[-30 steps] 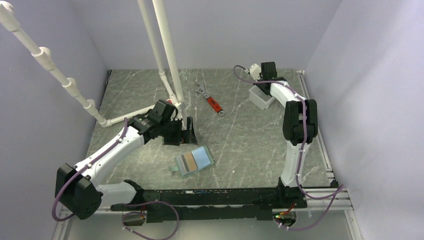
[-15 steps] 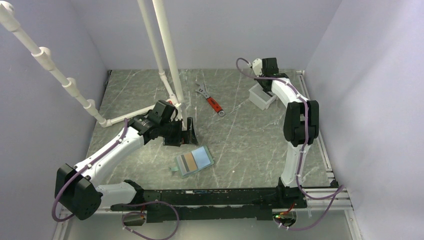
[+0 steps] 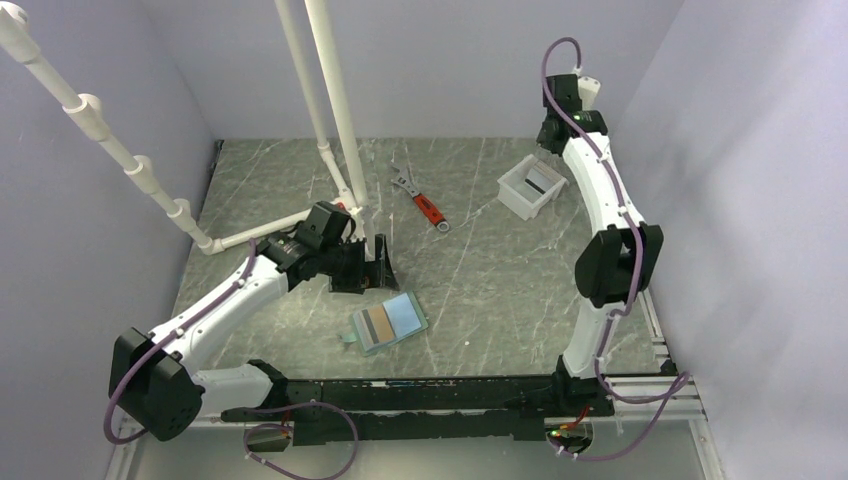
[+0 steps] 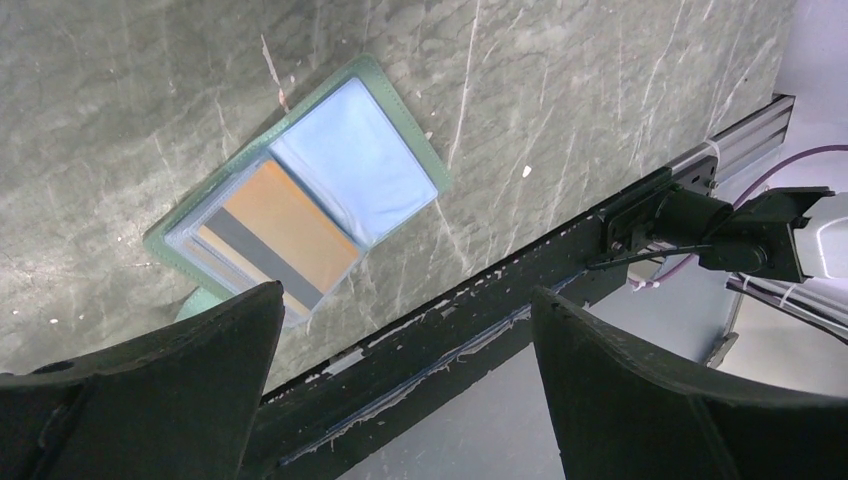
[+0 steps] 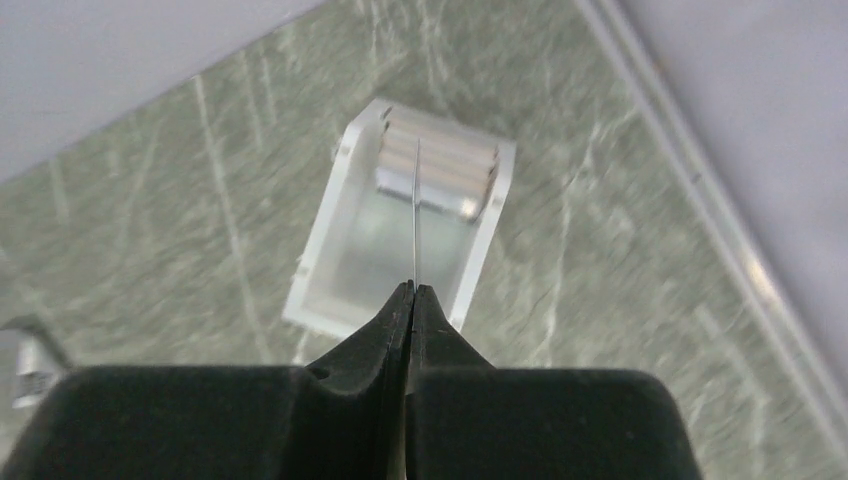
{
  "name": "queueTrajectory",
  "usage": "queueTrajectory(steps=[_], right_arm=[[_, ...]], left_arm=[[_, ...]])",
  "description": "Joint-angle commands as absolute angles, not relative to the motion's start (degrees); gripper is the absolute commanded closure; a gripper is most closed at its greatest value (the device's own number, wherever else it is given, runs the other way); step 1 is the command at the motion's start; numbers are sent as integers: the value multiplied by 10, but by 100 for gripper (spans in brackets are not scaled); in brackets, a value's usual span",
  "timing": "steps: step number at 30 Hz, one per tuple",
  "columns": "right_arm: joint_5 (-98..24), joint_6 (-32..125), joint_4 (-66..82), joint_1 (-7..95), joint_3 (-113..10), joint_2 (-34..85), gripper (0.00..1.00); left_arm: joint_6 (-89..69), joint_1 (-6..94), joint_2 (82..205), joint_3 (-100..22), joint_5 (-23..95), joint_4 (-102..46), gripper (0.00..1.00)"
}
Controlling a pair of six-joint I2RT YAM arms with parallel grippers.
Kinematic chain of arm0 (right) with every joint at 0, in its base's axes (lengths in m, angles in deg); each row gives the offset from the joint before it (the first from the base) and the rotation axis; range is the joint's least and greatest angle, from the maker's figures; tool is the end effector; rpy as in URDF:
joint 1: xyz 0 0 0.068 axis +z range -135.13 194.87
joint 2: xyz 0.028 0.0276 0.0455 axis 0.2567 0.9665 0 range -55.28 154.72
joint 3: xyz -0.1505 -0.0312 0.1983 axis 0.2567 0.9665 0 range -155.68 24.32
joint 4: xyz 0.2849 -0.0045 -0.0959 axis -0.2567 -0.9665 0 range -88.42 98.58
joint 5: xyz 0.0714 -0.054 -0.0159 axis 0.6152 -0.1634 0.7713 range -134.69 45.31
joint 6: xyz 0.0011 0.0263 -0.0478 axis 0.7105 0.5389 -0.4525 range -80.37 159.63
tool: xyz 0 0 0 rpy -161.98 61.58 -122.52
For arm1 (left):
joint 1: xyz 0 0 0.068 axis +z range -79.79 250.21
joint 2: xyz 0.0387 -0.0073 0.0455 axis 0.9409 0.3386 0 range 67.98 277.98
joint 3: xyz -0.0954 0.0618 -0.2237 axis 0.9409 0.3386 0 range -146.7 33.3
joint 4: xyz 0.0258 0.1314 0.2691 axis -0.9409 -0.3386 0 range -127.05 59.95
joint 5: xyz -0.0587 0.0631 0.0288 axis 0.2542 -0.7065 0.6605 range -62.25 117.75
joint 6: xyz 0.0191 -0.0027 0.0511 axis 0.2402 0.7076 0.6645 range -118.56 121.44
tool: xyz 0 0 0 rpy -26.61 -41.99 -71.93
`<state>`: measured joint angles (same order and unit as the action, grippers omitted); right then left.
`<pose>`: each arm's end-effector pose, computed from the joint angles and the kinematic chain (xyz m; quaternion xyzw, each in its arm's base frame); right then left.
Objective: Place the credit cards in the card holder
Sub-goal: Pick up the credit card from the storage box, then insert the credit card into the card holder.
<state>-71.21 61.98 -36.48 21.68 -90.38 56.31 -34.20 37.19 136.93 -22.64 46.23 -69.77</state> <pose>0.4695 0.0395 0.3420 0.2127 0.8682 -0.1030 0.4363 0.2382 -0.1686 0.2462 0.0299 0.9362 -0.3035 0.1747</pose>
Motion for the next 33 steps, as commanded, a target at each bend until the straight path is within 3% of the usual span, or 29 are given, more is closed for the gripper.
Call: queueTrajectory(steps=[1, 5, 11, 16, 22, 26, 33], right_arm=[[-640, 829, -452, 220, -853, 500, 100], [-509, 904, -434, 219, -754, 431, 100], [-227, 956, -286, 225, -514, 310, 100], [17, 865, -49, 282, -336, 256, 100], [1, 661, -26, 462, -282, 257, 100], [45, 678, 44, 493, -257, 300, 100], [62, 640, 41, 529, -277, 399, 100]], left_arm=[[-355, 375, 1345, -216, 479, -679, 1], [-365, 374, 1334, -209, 480, -672, 1], [-377, 375, 1312, -184, 460, -676, 1], [-395, 375, 1311, -164, 398, -712, 1], [-451, 376, 1327, -124, 321, -750, 1], [-476, 376, 1320, -83, 304, -729, 1], [-498, 378, 1366, -33, 332, -641, 8]])
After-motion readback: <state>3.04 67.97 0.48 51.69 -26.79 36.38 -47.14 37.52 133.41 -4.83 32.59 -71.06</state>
